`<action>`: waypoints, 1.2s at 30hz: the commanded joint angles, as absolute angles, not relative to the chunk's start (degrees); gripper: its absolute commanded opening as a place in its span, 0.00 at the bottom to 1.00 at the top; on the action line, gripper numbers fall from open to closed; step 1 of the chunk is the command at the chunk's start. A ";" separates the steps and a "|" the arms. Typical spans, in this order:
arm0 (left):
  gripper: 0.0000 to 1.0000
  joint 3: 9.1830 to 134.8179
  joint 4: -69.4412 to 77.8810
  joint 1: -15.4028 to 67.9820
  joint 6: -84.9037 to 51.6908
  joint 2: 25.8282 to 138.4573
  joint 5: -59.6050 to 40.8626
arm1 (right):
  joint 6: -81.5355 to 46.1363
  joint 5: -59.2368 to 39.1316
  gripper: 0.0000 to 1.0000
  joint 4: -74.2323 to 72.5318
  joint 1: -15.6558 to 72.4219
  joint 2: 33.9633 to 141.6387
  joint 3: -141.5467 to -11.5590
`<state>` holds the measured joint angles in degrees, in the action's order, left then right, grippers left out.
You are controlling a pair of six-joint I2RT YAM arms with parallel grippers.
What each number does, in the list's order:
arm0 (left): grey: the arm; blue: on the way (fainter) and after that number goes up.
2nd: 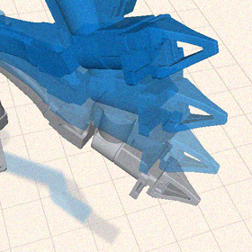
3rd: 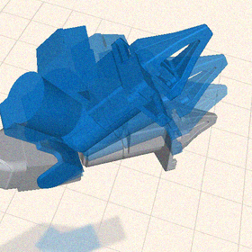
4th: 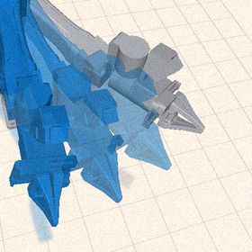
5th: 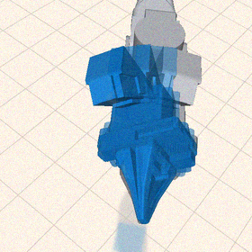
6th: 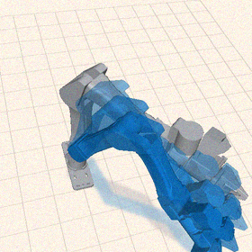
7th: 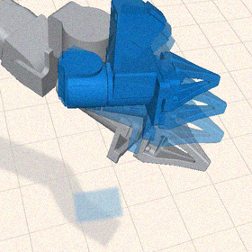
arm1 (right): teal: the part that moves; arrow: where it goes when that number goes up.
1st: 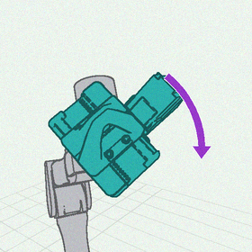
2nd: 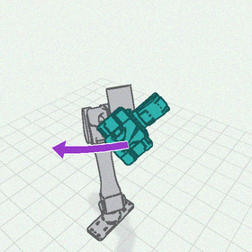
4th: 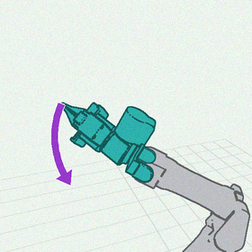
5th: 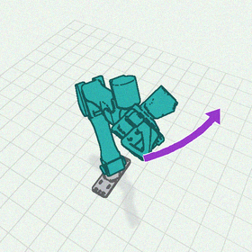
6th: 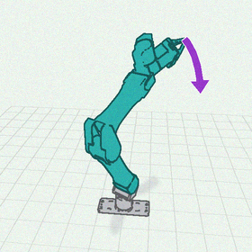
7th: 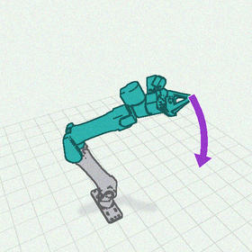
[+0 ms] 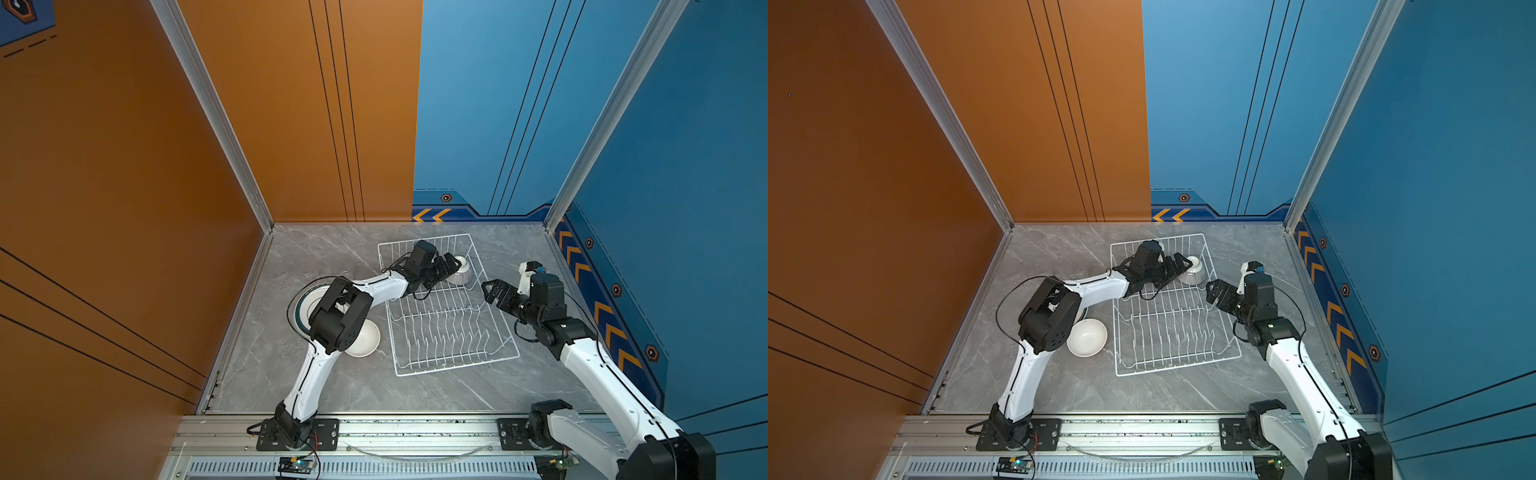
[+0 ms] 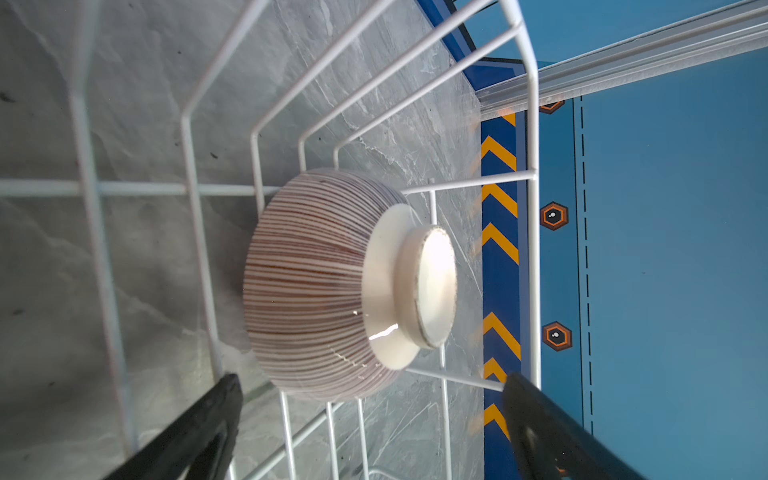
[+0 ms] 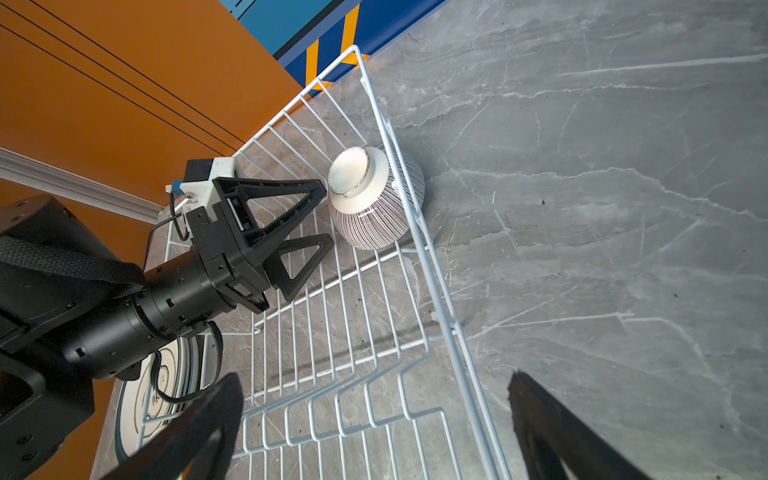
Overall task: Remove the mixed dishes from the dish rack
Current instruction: 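Grasp the purple-striped bowl's rim in the rack with the left gripper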
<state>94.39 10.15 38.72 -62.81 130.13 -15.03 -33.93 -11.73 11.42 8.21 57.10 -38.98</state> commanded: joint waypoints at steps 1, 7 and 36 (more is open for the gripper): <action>0.98 96.15 11.27 39.21 -64.10 131.30 -14.38 | -33.56 -11.26 1.00 10.02 7.41 57.13 -38.01; 0.98 98.54 11.26 39.60 -64.99 133.61 -14.99 | -33.84 -12.93 1.00 9.09 6.31 58.02 -37.79; 0.98 108.34 11.73 39.95 -62.31 136.10 -17.00 | -34.58 -13.96 1.00 3.26 6.03 67.73 -36.56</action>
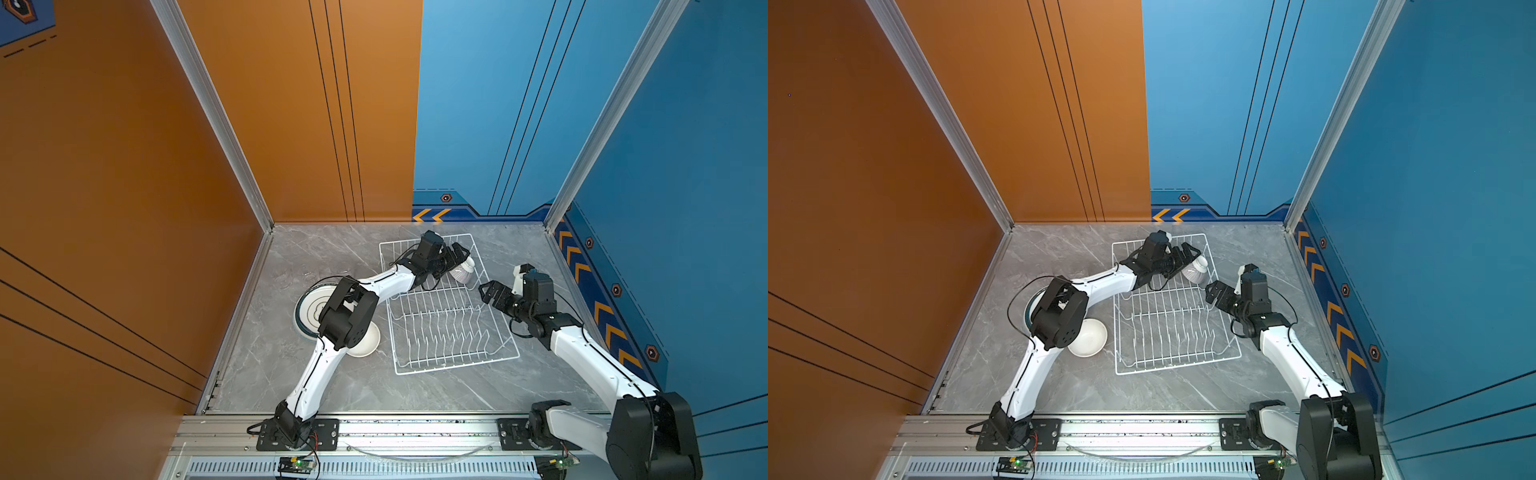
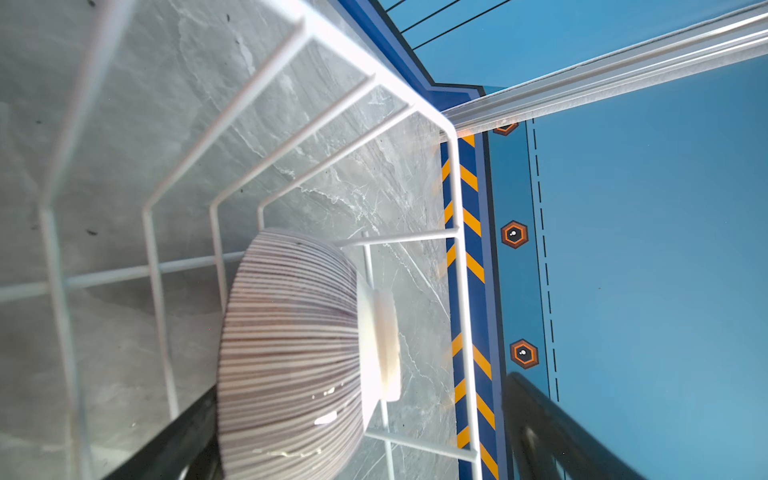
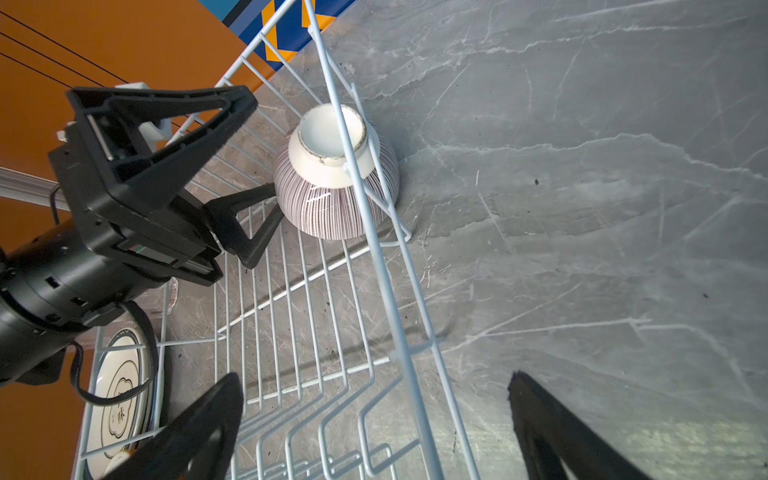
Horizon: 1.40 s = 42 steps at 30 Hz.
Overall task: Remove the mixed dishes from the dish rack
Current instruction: 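Grasp the purple-striped bowl's rim in the rack with the left gripper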
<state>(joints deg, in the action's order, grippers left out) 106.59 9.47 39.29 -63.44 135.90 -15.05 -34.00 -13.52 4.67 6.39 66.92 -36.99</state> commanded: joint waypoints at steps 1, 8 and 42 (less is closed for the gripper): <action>0.98 108.58 11.72 39.98 -62.24 136.22 -17.25 | -34.57 -13.99 1.00 3.17 6.06 67.93 -36.56; 0.98 108.59 15.97 40.05 -65.19 137.77 -19.27 | -34.70 -13.91 1.00 2.85 5.89 68.98 -36.83; 0.18 111.30 14.99 40.22 -60.32 140.27 -20.98 | -35.50 -13.85 1.00 2.53 5.54 69.79 -37.06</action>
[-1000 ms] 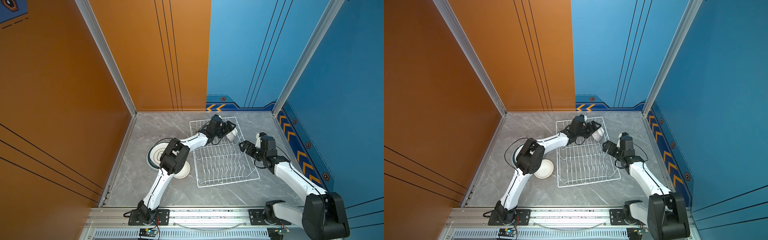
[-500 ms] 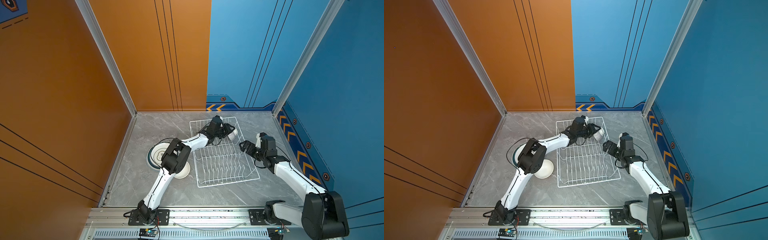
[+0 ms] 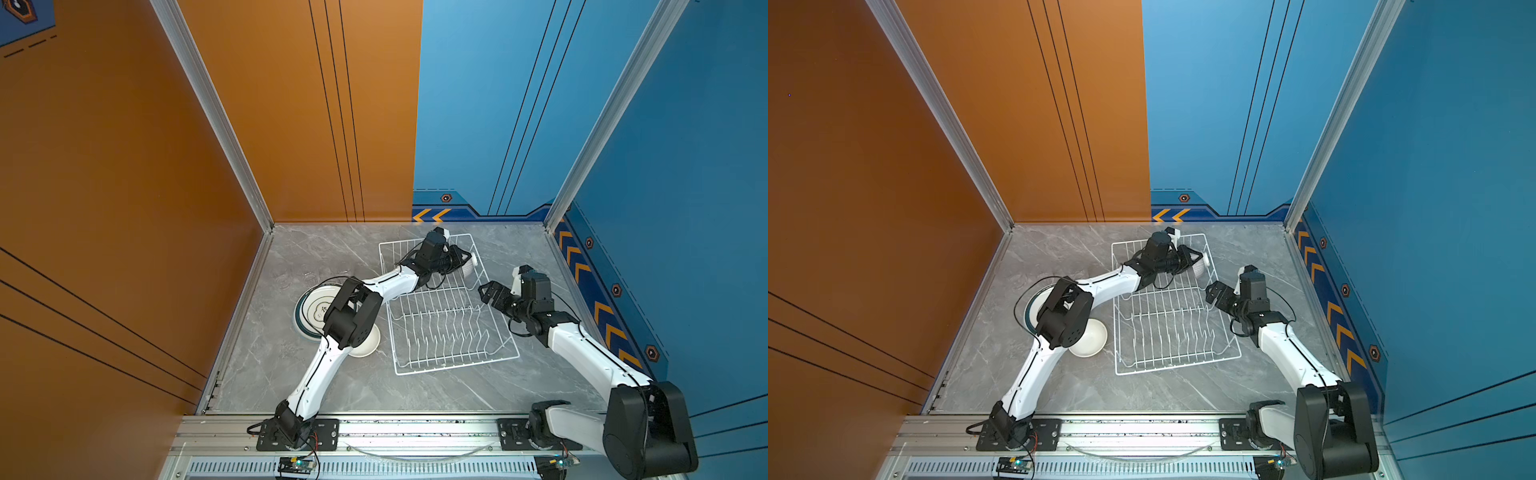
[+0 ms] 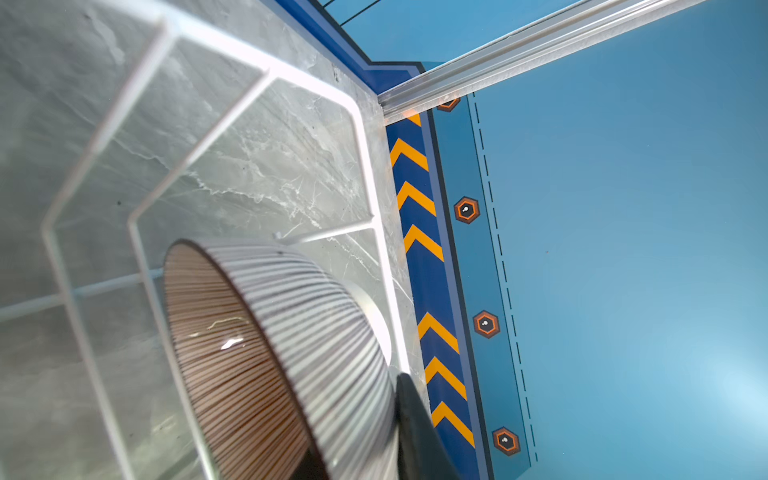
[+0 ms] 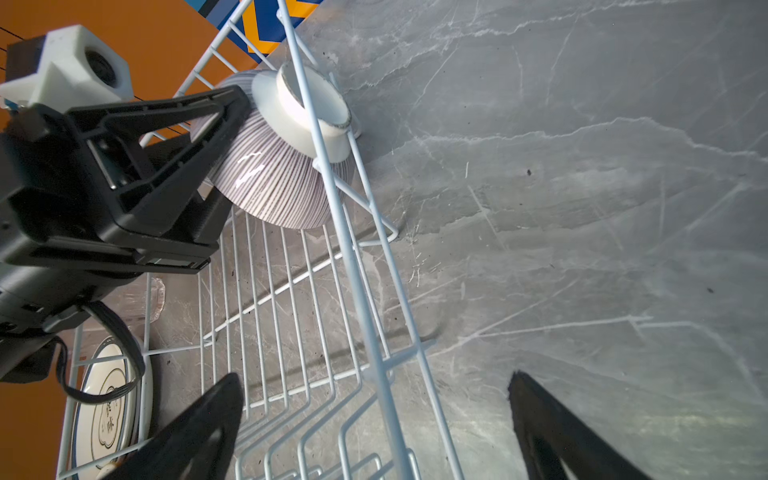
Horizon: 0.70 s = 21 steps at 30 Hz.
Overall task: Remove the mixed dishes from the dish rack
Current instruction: 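Grasp the purple-striped bowl's rim in the rack with the left gripper, then lift the striped bowl out of the rack with the left gripper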
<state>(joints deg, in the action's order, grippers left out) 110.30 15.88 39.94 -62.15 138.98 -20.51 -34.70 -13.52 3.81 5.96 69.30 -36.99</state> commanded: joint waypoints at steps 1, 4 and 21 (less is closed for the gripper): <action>0.18 111.29 14.88 40.17 -60.28 140.19 -20.96 | -35.51 -13.79 1.00 2.55 5.45 69.68 -37.08; 0.11 111.27 14.46 40.16 -59.92 139.86 -21.00 | -35.48 -13.76 1.00 2.65 5.39 69.53 -37.08; 0.00 109.26 8.43 39.98 -53.41 132.60 -20.28 | -36.45 -14.68 1.00 2.85 5.36 69.26 -38.27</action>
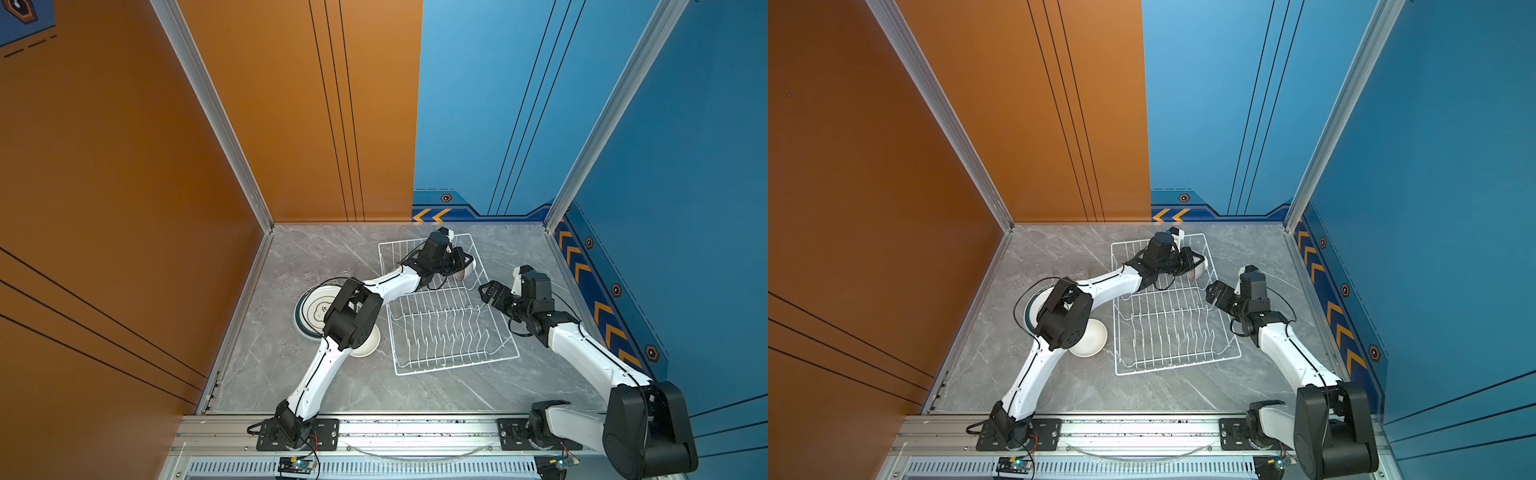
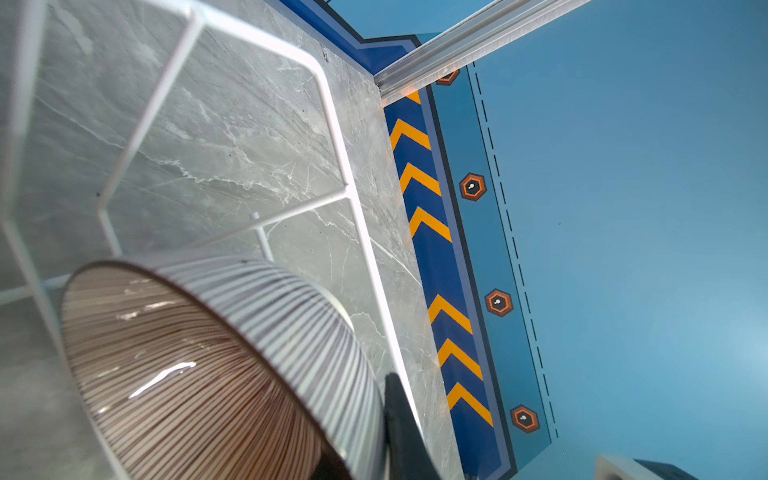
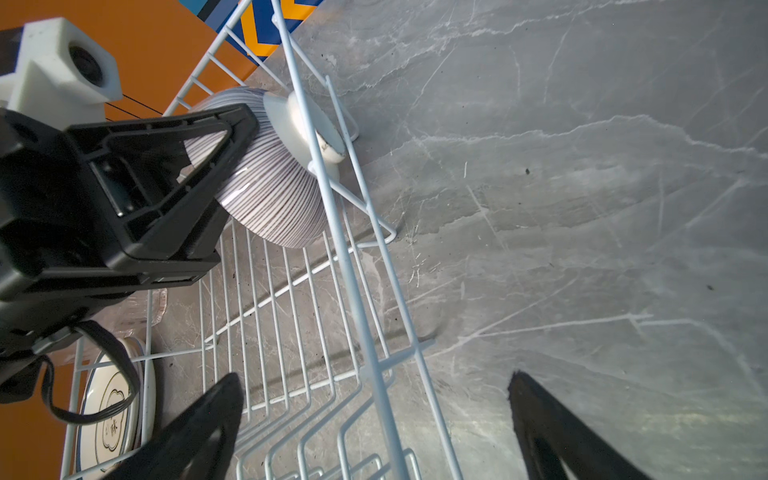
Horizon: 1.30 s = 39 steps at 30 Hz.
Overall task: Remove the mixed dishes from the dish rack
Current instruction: 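Lift the striped bowl out of the rack with the left gripper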
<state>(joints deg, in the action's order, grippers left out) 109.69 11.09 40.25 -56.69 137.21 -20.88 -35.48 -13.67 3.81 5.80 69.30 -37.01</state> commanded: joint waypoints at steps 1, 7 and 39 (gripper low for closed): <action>0.00 109.11 7.83 39.94 -52.86 131.88 -20.38 | -36.56 -14.77 1.00 3.03 5.36 68.98 -38.32; 0.00 106.69 5.28 40.32 -49.67 127.03 -19.81 | -36.65 -14.46 1.00 4.68 5.45 66.70 -38.49; 0.00 68.86 -31.76 41.74 -28.05 65.82 6.08 | -34.62 -13.18 1.00 12.46 4.51 58.98 -37.67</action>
